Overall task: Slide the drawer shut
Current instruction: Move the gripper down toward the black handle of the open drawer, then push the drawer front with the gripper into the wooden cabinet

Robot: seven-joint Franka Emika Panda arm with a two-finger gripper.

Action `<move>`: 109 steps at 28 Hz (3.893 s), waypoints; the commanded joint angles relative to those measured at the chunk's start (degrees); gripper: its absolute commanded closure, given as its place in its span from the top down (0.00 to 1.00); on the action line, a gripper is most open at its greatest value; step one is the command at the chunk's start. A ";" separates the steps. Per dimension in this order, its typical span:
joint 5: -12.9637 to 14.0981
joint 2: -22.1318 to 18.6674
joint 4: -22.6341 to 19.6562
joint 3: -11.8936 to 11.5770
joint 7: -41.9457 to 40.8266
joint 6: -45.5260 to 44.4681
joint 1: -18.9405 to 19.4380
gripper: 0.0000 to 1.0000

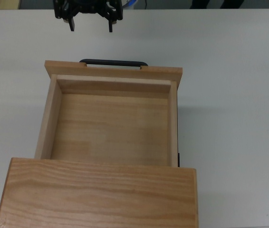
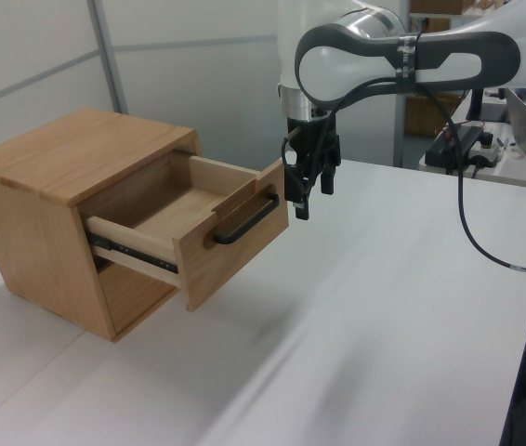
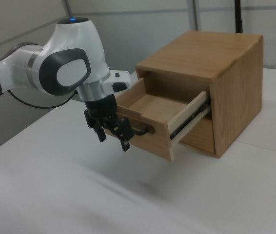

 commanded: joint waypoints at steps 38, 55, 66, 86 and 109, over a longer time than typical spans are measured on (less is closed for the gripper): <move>0.60 5.95 0.89 2.03 2.22 5.33 2.32 0.00; -0.54 16.49 8.97 1.33 8.29 13.24 3.37 0.00; -0.81 20.89 13.63 1.24 8.29 18.69 3.29 0.00; -5.11 27.40 18.20 1.15 9.52 37.58 2.93 0.00; -6.17 35.22 19.79 -0.17 11.01 62.29 2.49 0.00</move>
